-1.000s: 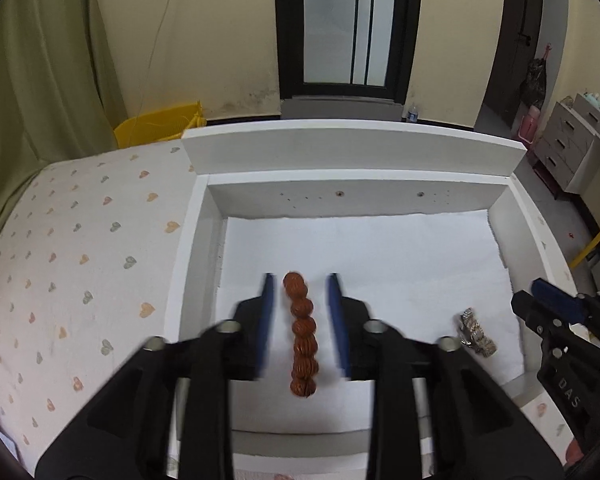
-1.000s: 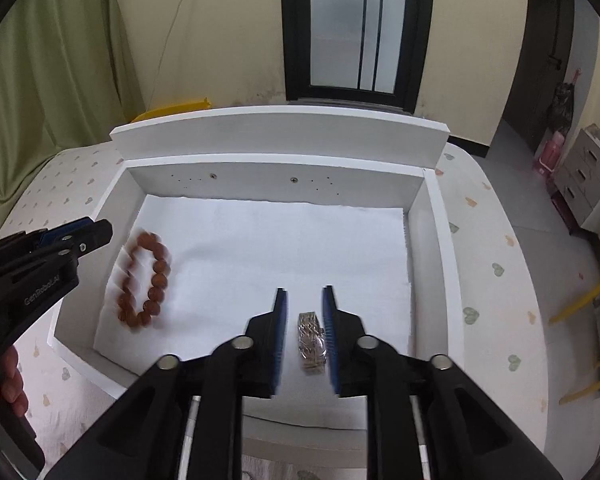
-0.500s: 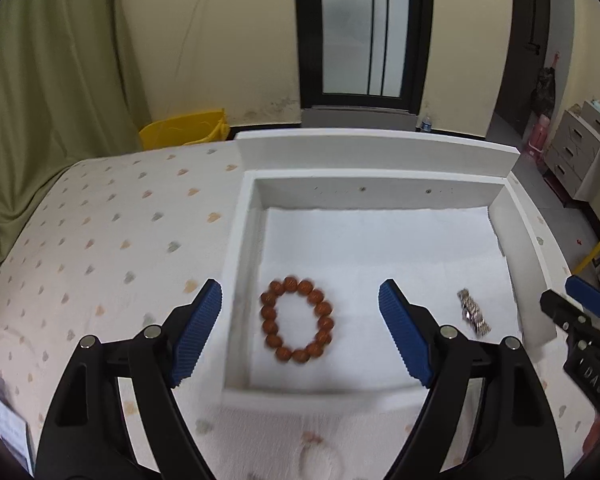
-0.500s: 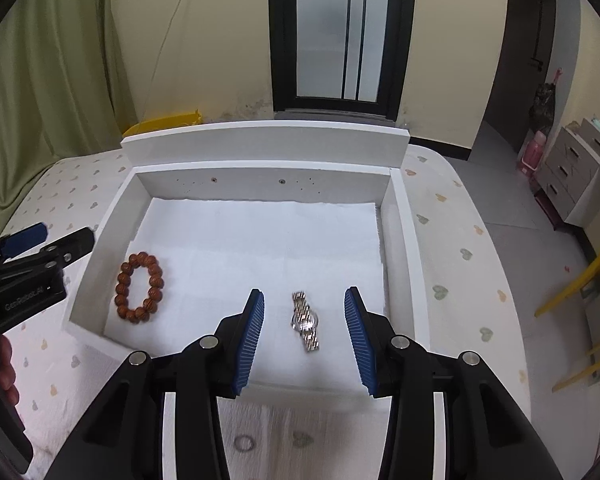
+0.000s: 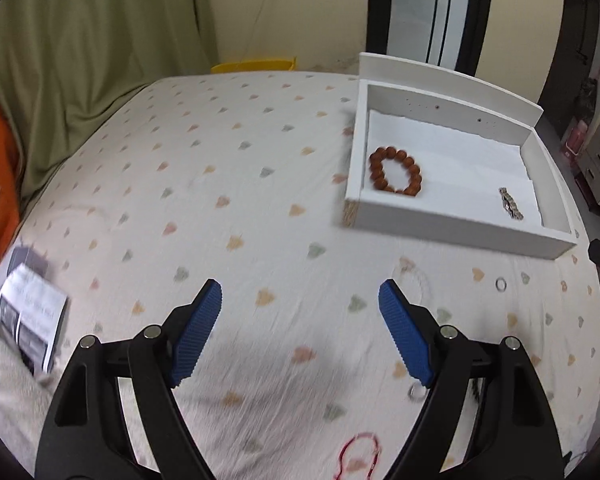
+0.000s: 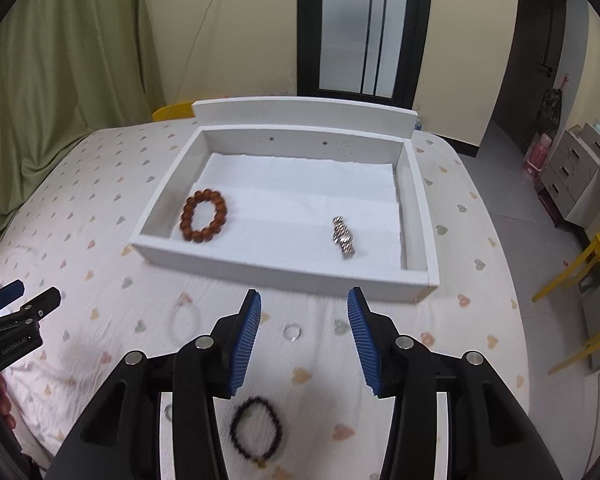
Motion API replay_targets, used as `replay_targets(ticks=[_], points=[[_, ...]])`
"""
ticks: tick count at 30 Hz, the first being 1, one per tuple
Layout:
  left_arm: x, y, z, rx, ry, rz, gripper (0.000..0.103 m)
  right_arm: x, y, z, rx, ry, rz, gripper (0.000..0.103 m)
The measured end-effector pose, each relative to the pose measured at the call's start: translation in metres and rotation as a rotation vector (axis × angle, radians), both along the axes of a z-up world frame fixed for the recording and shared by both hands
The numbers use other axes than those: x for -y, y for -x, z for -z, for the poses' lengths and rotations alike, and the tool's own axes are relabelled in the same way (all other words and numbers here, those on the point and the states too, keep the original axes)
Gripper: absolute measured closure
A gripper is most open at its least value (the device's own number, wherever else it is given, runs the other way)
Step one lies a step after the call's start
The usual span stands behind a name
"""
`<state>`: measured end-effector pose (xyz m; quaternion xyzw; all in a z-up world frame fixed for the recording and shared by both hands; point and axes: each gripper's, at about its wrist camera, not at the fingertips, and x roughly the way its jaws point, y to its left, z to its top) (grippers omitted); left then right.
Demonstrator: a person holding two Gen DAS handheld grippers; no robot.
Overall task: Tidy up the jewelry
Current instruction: 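Grasp the red string bracelet with the left tool while the right tool grasps the black bead bracelet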
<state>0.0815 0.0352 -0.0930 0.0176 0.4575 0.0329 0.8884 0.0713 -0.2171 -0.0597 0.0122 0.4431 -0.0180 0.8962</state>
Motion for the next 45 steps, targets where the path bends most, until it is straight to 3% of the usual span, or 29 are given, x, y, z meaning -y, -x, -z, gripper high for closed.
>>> replay_targets(ticks=[5, 9, 19, 27, 35, 45], points=[[-0.008, 0.041, 0.006, -0.017, -0.003, -0.024, 0.025, -0.016, 0.028, 0.015, -0.046, 0.013, -0.038, 0.047], [0.003, 0.06, 0.019, -0.054, 0.044, -0.047, 0.025, -0.025, 0.04, 0.032, -0.086, 0.026, -0.071, 0.047], [0.054, 0.104, 0.083, -0.165, 0.004, 0.013, 0.025, -0.043, 0.058, 0.096, -0.204, 0.046, -0.156, 0.047], [0.04, 0.104, 0.121, -0.259, 0.074, -0.062, 0.025, -0.049, 0.053, 0.135, -0.263, 0.025, -0.184, 0.047], [0.041, 0.097, 0.148, -0.337, 0.084, -0.08, 0.025, -0.046, 0.044, 0.155, -0.299, 0.032, -0.178, 0.046], [0.043, 0.103, 0.148, -0.301, 0.092, -0.095, 0.026, -0.042, 0.045, 0.167, -0.296, 0.026, -0.182, 0.043]])
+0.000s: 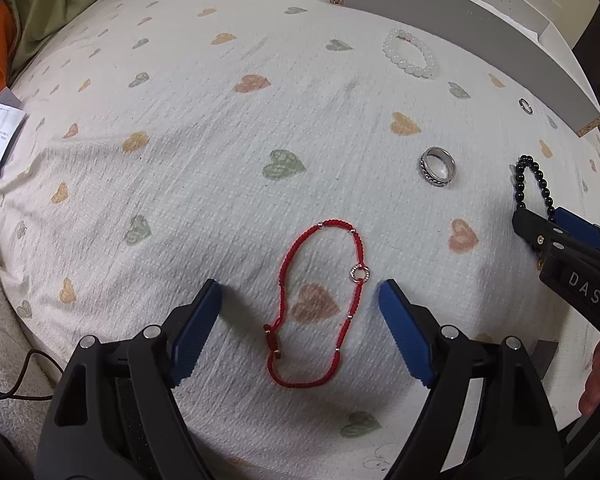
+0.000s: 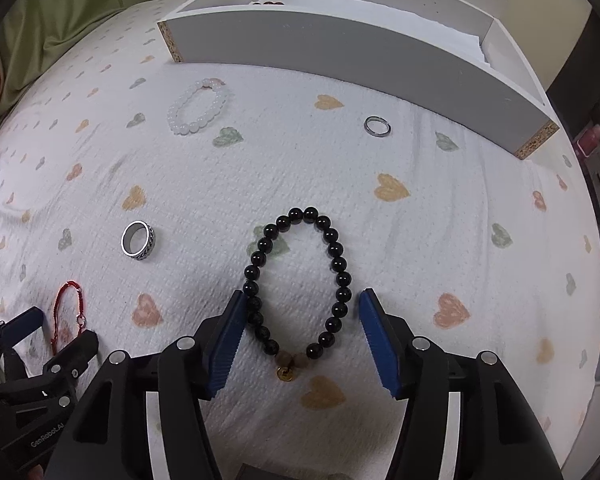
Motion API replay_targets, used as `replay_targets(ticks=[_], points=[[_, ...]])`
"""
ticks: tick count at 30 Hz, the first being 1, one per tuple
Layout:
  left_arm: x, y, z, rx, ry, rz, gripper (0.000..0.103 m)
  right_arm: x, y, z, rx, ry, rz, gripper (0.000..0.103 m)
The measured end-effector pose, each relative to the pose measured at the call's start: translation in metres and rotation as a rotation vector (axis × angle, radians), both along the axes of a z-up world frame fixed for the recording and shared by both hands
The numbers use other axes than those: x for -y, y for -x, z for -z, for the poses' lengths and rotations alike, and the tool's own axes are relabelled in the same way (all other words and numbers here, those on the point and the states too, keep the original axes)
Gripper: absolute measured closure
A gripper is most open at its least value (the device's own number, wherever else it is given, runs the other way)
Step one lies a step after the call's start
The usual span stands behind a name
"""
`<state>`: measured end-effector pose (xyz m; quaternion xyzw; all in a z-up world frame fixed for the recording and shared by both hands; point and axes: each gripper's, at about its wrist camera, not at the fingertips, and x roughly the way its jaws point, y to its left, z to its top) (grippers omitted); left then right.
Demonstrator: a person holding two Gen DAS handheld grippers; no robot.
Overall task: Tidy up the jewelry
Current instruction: 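Grasp the red string bracelet with the left tool while the right tool grasps the black bead bracelet, then carry the red and black bracelets with both tools over the tray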
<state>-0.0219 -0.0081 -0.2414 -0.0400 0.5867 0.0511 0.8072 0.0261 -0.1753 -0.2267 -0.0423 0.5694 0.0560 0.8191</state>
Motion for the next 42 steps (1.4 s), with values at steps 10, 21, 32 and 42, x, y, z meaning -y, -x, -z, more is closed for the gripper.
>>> replay_targets(ticks=[10, 21, 32, 42], points=[[0.0, 0.006, -0.009, 0.025, 0.035, 0.015, 0.072, -0.012, 0.007, -0.003, -0.003, -0.028, -0.043, 0.084], [0.003, 0.006, -0.012, 0.014, 0.048, 0.043, 0.099, -0.01, 0.011, -0.003, -0.011, -0.03, -0.039, 0.087], [0.003, 0.005, -0.023, 0.042, 0.036, 0.078, 0.1, -0.007, 0.013, -0.004, -0.015, -0.041, -0.028, 0.095], [0.002, 0.008, -0.034, 0.069, 0.022, 0.079, 0.1, -0.004, 0.018, -0.008, -0.018, -0.05, -0.019, 0.095]])
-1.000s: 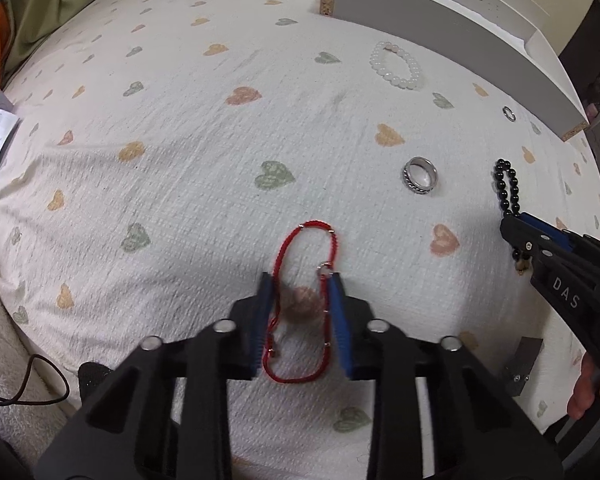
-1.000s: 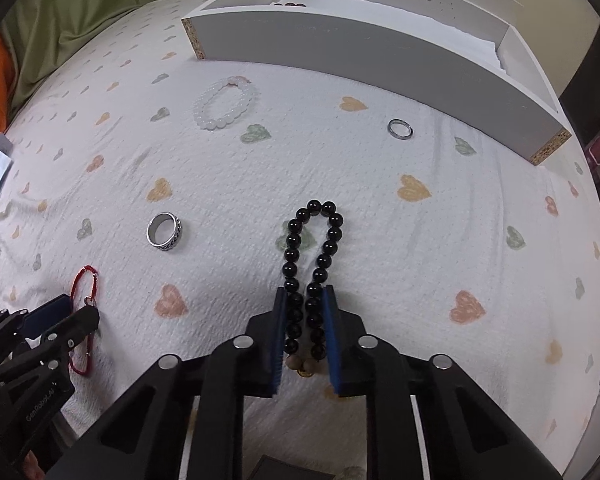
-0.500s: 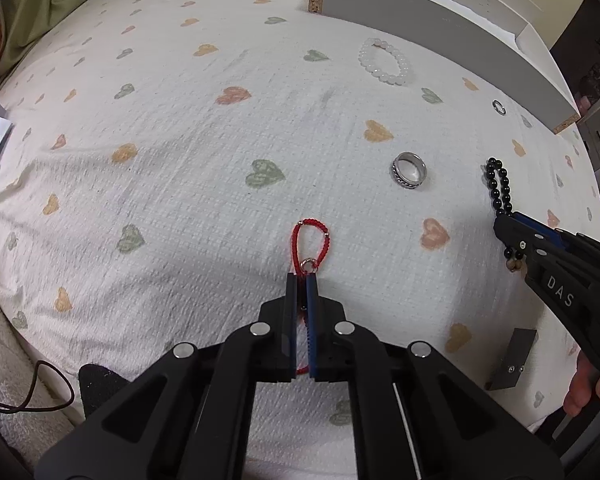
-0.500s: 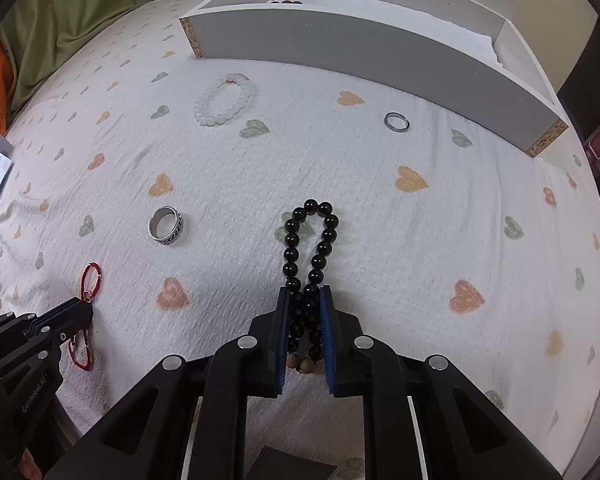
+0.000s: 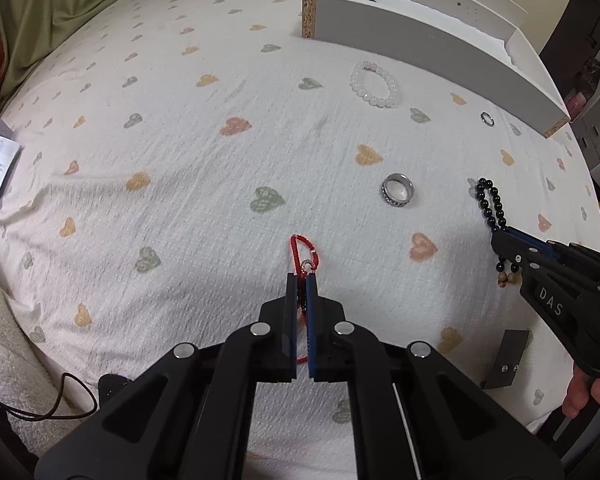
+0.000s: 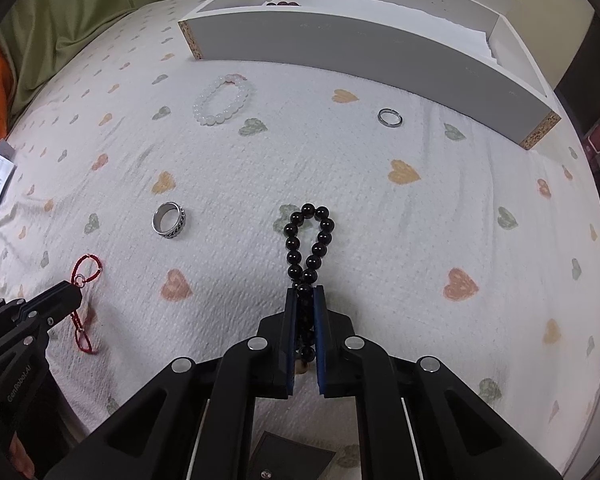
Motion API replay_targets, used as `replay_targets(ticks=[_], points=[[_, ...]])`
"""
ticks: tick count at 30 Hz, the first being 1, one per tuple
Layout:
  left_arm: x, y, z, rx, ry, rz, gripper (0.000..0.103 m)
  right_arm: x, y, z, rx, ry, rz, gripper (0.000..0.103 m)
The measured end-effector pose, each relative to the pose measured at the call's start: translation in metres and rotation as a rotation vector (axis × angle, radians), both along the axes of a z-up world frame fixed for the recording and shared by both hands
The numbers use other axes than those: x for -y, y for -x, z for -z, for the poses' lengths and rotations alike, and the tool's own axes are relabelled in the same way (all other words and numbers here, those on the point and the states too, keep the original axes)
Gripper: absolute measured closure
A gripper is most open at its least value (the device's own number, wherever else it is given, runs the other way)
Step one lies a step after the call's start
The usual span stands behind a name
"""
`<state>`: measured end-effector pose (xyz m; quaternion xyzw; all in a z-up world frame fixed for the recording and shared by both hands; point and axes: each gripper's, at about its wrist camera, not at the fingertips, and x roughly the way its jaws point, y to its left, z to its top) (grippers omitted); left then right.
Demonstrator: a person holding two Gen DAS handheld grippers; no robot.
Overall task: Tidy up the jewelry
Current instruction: 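Carry the red and black bracelets with both tools over the tray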
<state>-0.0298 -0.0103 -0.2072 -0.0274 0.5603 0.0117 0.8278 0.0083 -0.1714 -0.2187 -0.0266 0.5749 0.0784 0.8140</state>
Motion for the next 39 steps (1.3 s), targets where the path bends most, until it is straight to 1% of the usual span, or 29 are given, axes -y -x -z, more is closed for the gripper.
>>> replay_targets(ticks=[10, 16, 26, 33, 39], points=[[-0.002, -0.003, -0.012, 0.033, 0.005, -0.007, 0.1, 0.002, 0.004, -0.019, 0.027, -0.014, 0.016, 0.095], [-0.002, -0.005, -0.029, 0.07, 0.028, -0.016, 0.1, 0.003, 0.009, -0.042, 0.064, -0.021, 0.019, 0.095], [0.002, -0.005, -0.058, 0.14, 0.03, -0.004, 0.1, 0.014, 0.017, -0.08, 0.124, -0.024, 0.038, 0.095], [0.008, -0.012, -0.078, 0.18, 0.04, 0.02, 0.1, 0.017, 0.014, -0.118, 0.183, -0.043, 0.049, 0.095], [0.015, -0.044, -0.106, 0.23, 0.034, 0.032, 0.1, 0.03, -0.01, -0.155, 0.243, -0.036, 0.07, 0.095]])
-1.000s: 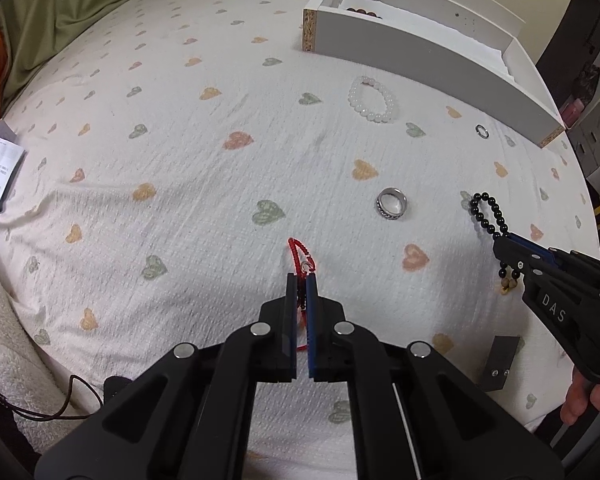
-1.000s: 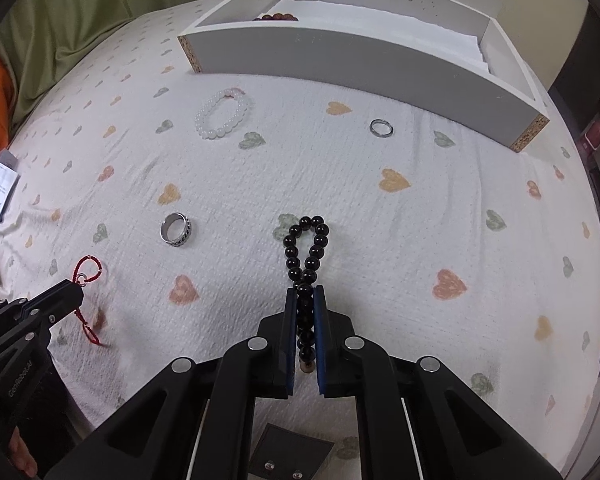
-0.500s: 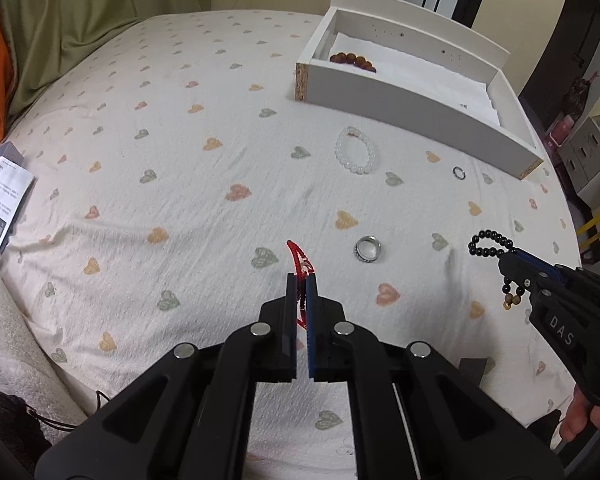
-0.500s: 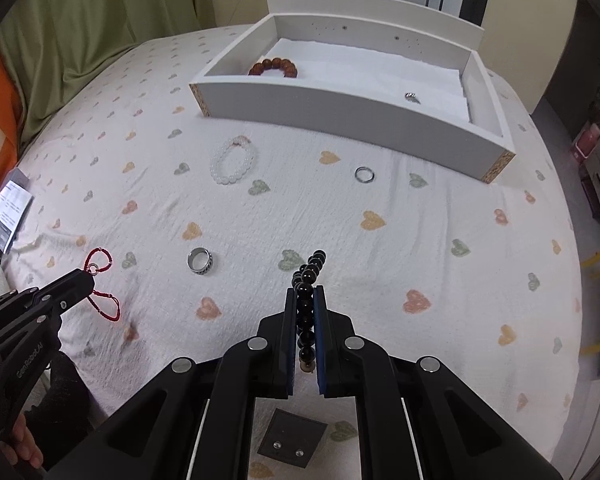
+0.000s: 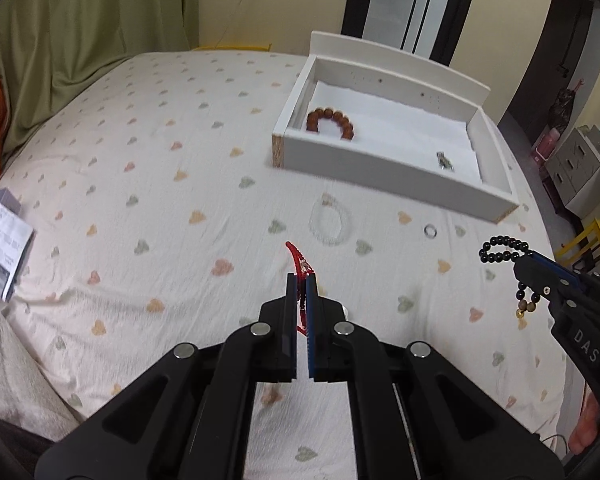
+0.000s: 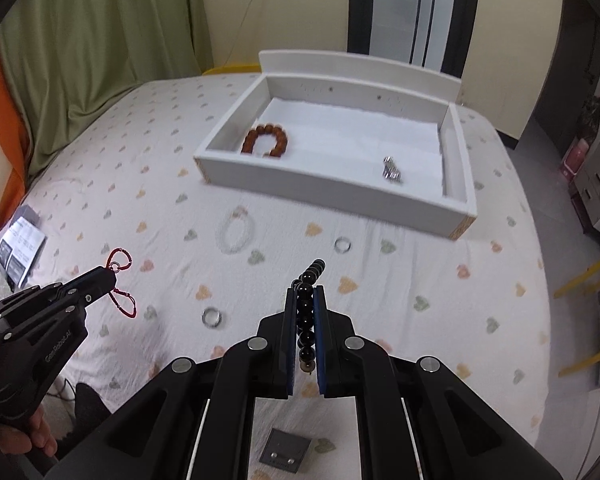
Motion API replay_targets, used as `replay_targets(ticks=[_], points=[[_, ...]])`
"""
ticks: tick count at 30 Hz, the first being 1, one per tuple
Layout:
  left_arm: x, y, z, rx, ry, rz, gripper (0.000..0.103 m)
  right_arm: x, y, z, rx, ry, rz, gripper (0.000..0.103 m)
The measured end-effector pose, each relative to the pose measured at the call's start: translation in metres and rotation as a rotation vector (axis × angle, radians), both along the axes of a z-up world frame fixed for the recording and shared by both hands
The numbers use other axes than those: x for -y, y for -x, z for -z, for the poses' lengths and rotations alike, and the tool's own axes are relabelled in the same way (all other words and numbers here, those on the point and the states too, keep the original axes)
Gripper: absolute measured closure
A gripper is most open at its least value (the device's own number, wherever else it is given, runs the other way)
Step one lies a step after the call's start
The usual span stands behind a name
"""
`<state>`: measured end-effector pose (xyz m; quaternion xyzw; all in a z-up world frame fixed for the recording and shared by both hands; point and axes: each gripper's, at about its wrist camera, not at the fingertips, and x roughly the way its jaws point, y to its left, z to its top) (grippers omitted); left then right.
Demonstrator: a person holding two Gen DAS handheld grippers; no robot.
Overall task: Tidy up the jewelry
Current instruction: 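Carry the red and black bracelets with both tools over the tray, then open both tools to release the bracelets into the tray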
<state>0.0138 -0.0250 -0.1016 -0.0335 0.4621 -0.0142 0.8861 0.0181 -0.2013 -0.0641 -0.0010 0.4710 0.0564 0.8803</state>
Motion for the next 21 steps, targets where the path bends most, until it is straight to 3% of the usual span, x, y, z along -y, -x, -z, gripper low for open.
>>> replay_targets(ticks=[9, 13, 17, 21], points=[[0.027, -0.083, -0.054, 0.116, -0.021, 0.04, 0.1, 0.034, -0.075, -0.056, 0.105, -0.013, 0.043, 0.095], [0.044, -0.134, -0.066, 0.142, -0.019, 0.083, 0.1, 0.049, -0.12, -0.065, 0.131, -0.012, 0.049, 0.095], [0.062, -0.184, -0.058, 0.129, -0.028, 0.137, 0.1, 0.064, -0.168, -0.055, 0.131, -0.012, 0.055, 0.095], [0.077, -0.224, -0.036, 0.108, -0.047, 0.173, 0.1, 0.077, -0.208, -0.027, 0.097, -0.005, 0.053, 0.095]])
